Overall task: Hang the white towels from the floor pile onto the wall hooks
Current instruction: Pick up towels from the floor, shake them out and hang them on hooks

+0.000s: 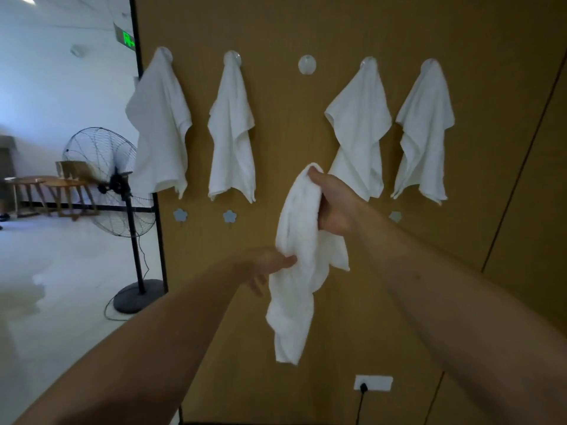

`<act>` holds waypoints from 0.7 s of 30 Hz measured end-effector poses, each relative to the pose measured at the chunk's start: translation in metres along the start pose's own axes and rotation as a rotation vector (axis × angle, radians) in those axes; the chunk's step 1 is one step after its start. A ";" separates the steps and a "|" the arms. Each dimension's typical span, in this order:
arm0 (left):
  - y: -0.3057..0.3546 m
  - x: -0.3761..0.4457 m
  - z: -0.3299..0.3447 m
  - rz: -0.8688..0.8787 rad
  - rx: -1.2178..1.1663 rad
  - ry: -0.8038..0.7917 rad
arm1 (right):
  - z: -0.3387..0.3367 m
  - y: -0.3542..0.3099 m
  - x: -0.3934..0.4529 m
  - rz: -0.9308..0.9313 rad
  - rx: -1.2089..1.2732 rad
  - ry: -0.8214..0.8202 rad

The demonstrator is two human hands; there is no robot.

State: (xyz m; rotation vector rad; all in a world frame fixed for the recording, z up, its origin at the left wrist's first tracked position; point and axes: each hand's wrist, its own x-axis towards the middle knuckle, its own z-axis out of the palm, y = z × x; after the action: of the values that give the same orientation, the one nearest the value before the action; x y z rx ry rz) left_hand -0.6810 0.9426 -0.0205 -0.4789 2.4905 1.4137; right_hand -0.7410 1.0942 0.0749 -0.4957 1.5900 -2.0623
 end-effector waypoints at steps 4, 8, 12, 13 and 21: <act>-0.001 0.004 0.022 -0.140 -0.034 0.022 | -0.004 0.006 0.002 -0.011 0.165 -0.044; -0.001 0.011 0.036 -0.035 -0.390 0.143 | -0.012 -0.001 -0.001 0.053 0.151 -0.068; -0.004 0.023 0.019 0.136 -0.403 0.541 | -0.030 -0.007 0.001 0.076 0.101 0.042; -0.005 0.024 0.013 0.157 -0.400 0.599 | -0.035 -0.008 0.002 0.094 0.044 0.098; -0.002 0.011 -0.021 -0.047 -0.632 0.722 | -0.058 -0.004 0.000 0.211 -0.314 0.206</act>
State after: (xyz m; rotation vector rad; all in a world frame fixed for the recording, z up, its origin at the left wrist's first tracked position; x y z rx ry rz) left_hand -0.6918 0.9218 -0.0154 -1.3652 2.3916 2.3253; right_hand -0.7740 1.1405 0.0637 -0.2123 2.0091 -1.7618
